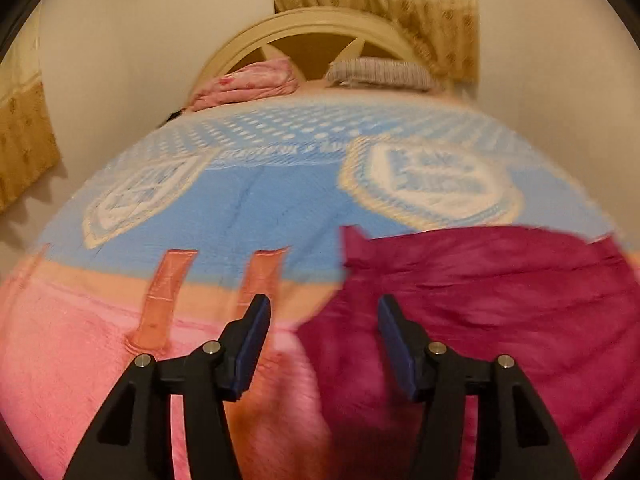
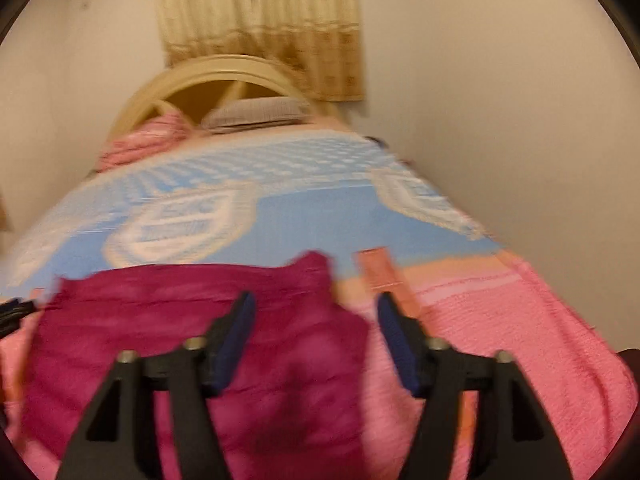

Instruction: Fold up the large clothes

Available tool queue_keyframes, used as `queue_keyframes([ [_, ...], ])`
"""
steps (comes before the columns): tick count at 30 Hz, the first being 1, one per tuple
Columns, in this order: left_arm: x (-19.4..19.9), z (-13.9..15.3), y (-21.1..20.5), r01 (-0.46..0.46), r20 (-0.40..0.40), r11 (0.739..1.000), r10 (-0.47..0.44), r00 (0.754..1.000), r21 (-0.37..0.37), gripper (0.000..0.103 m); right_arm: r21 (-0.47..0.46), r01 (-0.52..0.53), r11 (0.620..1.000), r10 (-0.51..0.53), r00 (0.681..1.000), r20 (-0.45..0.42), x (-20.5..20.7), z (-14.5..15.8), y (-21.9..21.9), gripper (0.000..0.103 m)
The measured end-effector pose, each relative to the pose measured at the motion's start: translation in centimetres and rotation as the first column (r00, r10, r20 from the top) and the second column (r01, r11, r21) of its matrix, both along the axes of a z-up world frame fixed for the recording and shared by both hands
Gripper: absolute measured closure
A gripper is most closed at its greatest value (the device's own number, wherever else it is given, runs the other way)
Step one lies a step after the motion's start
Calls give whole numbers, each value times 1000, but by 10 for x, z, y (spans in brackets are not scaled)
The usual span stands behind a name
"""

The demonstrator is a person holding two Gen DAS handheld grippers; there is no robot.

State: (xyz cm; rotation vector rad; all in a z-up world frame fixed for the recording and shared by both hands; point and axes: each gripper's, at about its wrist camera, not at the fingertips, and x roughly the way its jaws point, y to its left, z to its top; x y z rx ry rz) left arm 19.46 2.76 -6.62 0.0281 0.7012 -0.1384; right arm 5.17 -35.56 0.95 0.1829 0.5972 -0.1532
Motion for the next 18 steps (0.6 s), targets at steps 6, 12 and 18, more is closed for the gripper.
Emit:
queue_keyframes([
  [6, -38, 7, -80, 148, 34, 989, -147, 988, -16, 46, 161, -147, 976, 154, 988, -32, 39, -27, 83, 78],
  [12, -21, -42, -101, 93, -76, 994, -96, 992, -52, 44, 208, -99, 973, 125, 986, -114, 66, -88, 97, 91],
  [18, -22, -57, -118, 74, -39, 996, -72, 997, 58, 39, 128, -98, 987, 115, 985, -130, 71, -103, 101, 95],
])
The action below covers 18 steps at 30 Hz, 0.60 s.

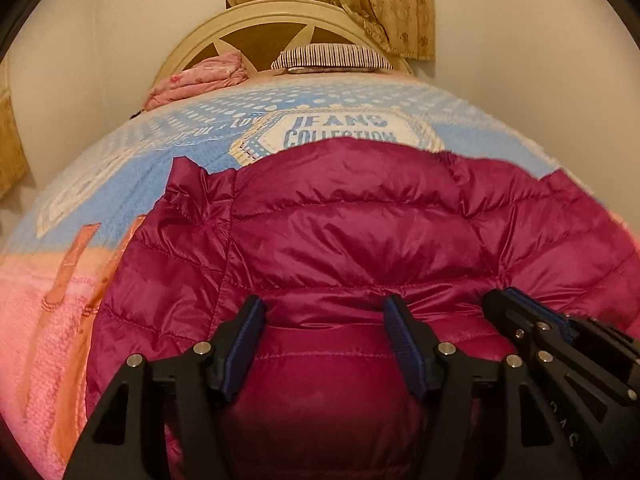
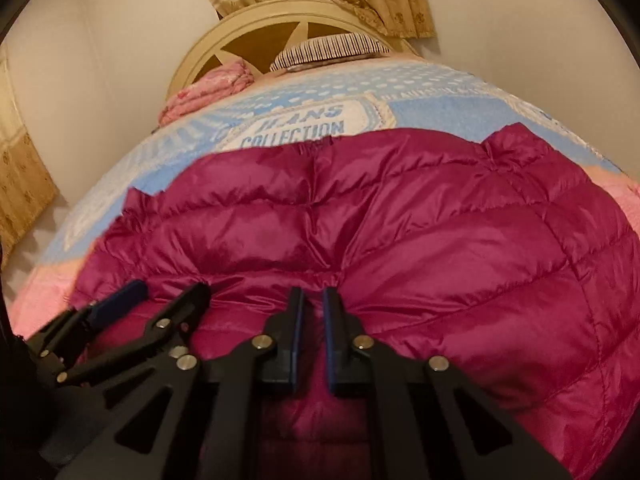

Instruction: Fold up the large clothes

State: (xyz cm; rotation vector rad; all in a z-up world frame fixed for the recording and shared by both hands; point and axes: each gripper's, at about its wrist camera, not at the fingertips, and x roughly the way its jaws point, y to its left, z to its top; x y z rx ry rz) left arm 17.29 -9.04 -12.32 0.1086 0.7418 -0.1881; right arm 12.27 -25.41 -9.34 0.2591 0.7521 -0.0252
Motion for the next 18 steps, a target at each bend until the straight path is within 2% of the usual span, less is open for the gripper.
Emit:
queue_keyframes([
  [4, 3, -5, -2, -6, -16, 1000, 6, 1000, 19, 38, 21, 3, 1000, -3, 1000, -21, 2, -6, -1, 97],
  [10, 5, -6, 0, -8, -30, 1000, 9, 1000, 19, 37, -1, 9, 1000, -9, 1000, -26, 3, -7, 3, 98],
  [12, -1, 0, 6, -1, -36, 1000, 1, 999, 0, 38, -9, 10, 1000, -10, 1000, -25, 2, -6, 4, 98],
  [13, -8, 7, 15, -6, -24, 999, 5, 1000, -33, 38, -11, 9, 1000, -10, 1000, -25, 2, -6, 4, 98],
  [16, -37, 28, 56, -94, 46, 990, 99, 994, -110, 35, -25, 11, 1000, -11, 1000, -26, 4, -6, 6, 98],
  [18, -48, 31, 84, -183, 65, 976, 191, 979, -117, 25, -35, 11, 999, -12, 1000, -27, 4, -6, 7, 98],
])
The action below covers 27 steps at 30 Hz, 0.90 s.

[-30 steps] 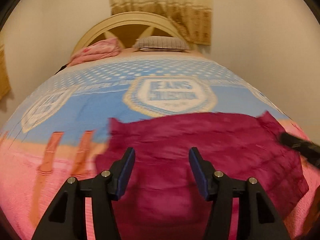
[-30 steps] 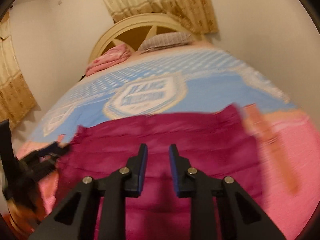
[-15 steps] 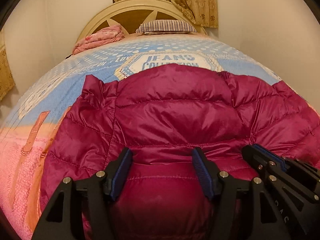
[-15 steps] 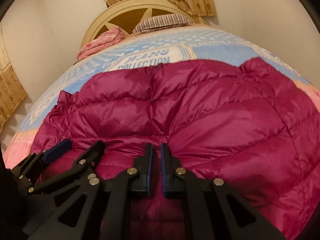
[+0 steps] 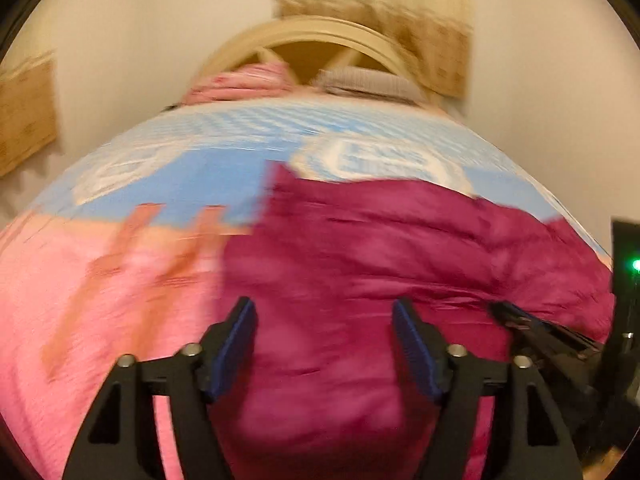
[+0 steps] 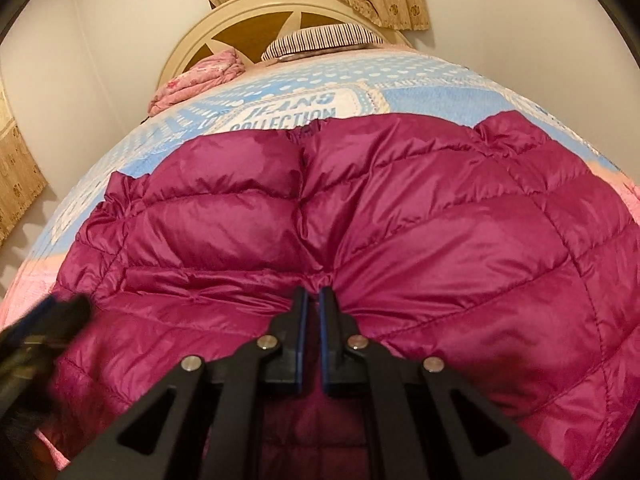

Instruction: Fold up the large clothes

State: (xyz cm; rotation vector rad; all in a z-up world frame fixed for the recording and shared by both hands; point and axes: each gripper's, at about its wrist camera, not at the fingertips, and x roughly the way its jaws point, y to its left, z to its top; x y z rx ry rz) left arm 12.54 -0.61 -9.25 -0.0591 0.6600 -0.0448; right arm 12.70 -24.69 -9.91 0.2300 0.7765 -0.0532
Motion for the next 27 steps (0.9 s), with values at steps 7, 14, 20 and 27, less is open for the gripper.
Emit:
queue_keyframes([
  [7, -15, -25, 60, -155, -114, 961, 132, 985, -230, 24, 10, 2, 1000, -2, 1000, 4, -1, 2, 2, 98],
  [14, -20, -41, 46, -137, -129, 933, 99, 987, -334, 23, 5, -45, 999, 44, 996, 82, -36, 32, 17, 93],
  [20, -15, -41, 45, -89, -110, 909, 49, 993, -407, 20, 144, -32, 989, 32, 999, 2, -22, -5, 4, 98],
  [27, -5, -26, 24, -11, -54, 913, -12, 998, -409, 65, 170, -37, 985, 38, 999, -2, -20, -8, 2, 100],
])
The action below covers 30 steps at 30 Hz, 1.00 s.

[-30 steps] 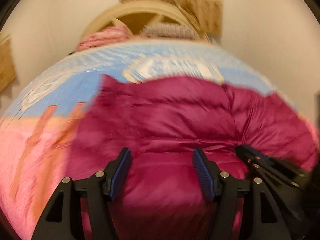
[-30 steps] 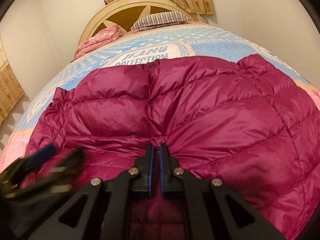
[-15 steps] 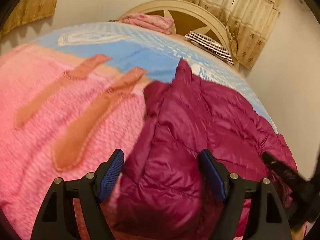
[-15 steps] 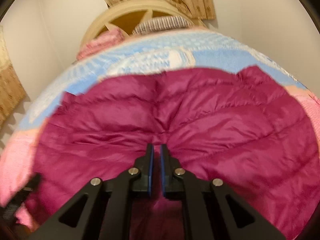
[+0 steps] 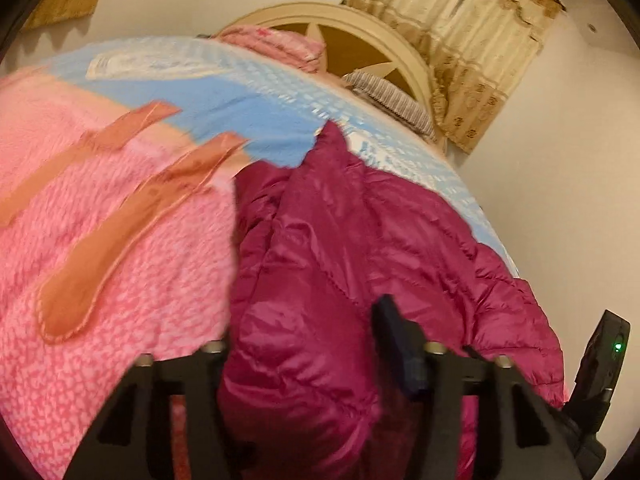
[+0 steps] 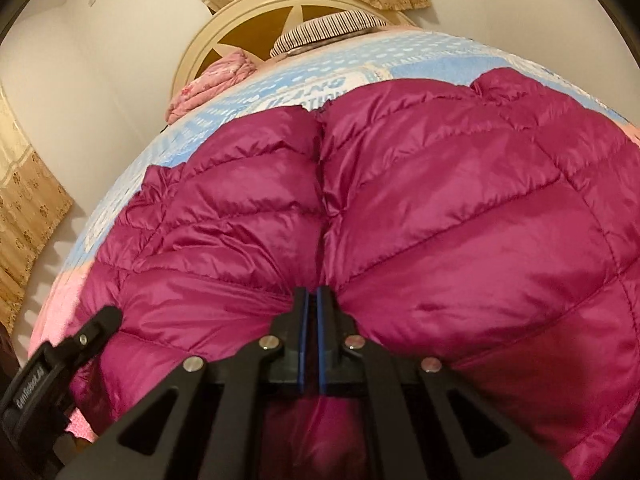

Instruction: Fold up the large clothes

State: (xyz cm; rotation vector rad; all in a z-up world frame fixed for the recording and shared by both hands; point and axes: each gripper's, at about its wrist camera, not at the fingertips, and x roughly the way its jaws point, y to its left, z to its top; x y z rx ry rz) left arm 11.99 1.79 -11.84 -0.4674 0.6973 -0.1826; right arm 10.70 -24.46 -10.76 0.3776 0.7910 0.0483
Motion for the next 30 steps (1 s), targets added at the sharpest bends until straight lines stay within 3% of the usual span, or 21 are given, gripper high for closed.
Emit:
queue_keyframes([
  [2, 1, 11, -5, 30, 32, 1000, -30, 999, -6, 74, 16, -1, 1000, 1, 1000, -1, -1, -2, -2, 100],
  [8, 0, 51, -27, 124, 152, 992, -127, 980, 31, 77, 129, 2, 992, -2, 1000, -1, -8, -7, -19, 100],
  [14, -12, 94, -88, 261, 253, 952, -296, 921, 162, 77, 232, -25, 972, 31, 999, -24, -9, -6, -31, 100],
  [17, -20, 107, -126, 328, 277, 913, -389, 879, 242, 77, 353, -53, 934, 70, 997, -36, -14, 0, -54, 100],
  [19, -26, 114, -151, 369, 281, 882, -448, 849, 294, 77, 405, -30, 914, 36, 999, -7, -28, 11, -79, 100],
  [20, -28, 115, -160, 385, 276, 869, -470, 839, 311, 77, 401, -16, 916, 15, 1000, 5, -36, 17, -92, 99],
  [22, -31, 114, -180, 417, 262, 842, -511, 818, 342, 77, 370, 25, 929, -37, 999, 23, -56, 30, -121, 88],
  [27, -46, 88, -241, 509, 185, 731, -637, 749, 455, 77, 290, 181, 940, -203, 978, 47, -114, 48, -203, 88],
  [30, -52, 60, -270, 546, 109, 664, -680, 725, 511, 77, 246, 252, 936, -268, 963, 35, -134, 48, -234, 88],
])
